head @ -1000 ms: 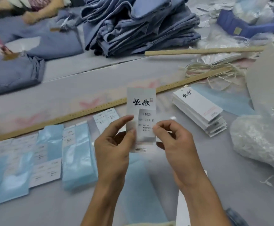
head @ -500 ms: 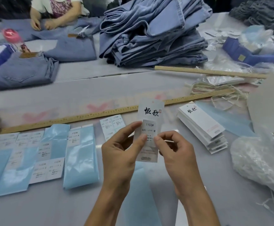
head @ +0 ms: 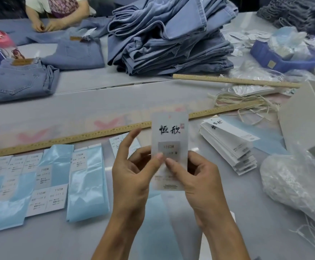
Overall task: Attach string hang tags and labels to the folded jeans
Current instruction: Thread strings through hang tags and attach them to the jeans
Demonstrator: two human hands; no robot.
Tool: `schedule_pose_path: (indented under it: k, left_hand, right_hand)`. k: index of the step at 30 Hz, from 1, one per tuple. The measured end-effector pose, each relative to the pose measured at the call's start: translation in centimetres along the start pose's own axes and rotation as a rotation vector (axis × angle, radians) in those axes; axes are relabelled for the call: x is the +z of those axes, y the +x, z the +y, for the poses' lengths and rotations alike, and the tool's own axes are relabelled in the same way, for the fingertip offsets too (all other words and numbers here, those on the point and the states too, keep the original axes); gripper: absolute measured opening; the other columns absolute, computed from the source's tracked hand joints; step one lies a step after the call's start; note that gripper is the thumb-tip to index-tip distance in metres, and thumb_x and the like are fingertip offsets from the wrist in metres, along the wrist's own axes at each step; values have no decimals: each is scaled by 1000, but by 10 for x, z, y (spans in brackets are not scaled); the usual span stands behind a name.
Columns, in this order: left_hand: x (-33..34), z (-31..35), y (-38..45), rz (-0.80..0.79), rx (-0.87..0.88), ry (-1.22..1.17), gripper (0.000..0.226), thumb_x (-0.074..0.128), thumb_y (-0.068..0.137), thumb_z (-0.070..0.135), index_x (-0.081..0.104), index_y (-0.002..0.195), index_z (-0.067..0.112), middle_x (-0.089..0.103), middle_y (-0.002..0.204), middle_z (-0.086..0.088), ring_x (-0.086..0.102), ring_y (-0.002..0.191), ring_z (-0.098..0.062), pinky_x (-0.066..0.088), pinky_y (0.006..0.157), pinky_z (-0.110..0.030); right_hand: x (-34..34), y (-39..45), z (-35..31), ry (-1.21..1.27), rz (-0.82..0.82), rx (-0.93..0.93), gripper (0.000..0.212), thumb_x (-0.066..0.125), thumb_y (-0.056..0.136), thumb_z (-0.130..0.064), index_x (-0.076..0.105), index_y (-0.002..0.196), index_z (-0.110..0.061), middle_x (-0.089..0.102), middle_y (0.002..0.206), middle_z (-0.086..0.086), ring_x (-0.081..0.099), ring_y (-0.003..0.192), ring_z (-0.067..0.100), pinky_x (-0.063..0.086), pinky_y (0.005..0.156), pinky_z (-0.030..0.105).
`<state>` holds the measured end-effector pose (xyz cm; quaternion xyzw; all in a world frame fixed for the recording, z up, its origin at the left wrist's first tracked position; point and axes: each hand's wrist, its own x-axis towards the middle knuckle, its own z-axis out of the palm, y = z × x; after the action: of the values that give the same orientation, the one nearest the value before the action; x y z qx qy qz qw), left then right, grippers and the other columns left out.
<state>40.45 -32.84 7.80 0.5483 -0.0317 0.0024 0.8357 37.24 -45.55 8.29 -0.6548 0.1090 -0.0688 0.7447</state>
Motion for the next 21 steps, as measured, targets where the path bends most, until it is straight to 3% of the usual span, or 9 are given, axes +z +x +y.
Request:
schedule_pose_path:
  k: [5, 9, 12, 16, 18, 21]
  left_hand:
    - [3, 3, 2, 115, 39, 131, 8, 73, 87, 25, 79, 91, 29, 79, 94, -1, 75, 85, -15, 58, 70, -21]
    - [6, 1, -2, -31, 76, 284, 8, 70, 91, 22, 77, 95, 24, 78, 93, 3, 75, 80, -16, 58, 64, -21]
    - [14, -2, -6, -99, 110, 378, 7, 69, 93, 24, 74, 98, 27, 76, 91, 2, 74, 76, -19, 60, 57, -30]
    - [10, -1, -1, -58, 91, 282, 9, 73, 87, 31, 73, 95, 28, 78, 93, 3, 75, 79, -14, 60, 62, -25]
    - [4, 2, 3, -66, 49, 167, 10, 71, 88, 32, 74, 96, 27, 78, 97, 4, 74, 84, -11, 61, 68, -25]
    - [-5, 0, 6, -108, 51, 333, 15, 69, 93, 42, 68, 94, 27, 74, 84, 20, 69, 76, 3, 55, 64, -11]
  right_hand:
    - [1, 0, 1, -62, -76, -8, 6, 77, 89, -27, 78, 95, -26, 77, 89, 2, 74, 87, 22, 61, 73, 30]
    - [2, 2, -4, 91, 54, -29, 7, 74, 90, -26, 77, 95, -20, 78, 94, 6, 74, 91, 30, 63, 79, 44]
    - [-2, 3, -6, 135, 166, -26, 9, 72, 93, -20, 75, 90, -12, 77, 91, 10, 74, 86, 30, 62, 80, 50]
    - [1, 1, -13, 20, 59, -40, 13, 72, 92, -22, 73, 91, -9, 76, 91, 12, 74, 88, 34, 61, 81, 53]
    - [3, -3, -18, -84, -2, -29, 22, 72, 93, -23, 70, 87, -3, 72, 82, 15, 70, 78, 33, 60, 76, 52]
    - [2, -12, -34, -279, 37, -22, 40, 63, 98, -35, 61, 79, 0, 49, 63, 5, 46, 62, 18, 45, 65, 44]
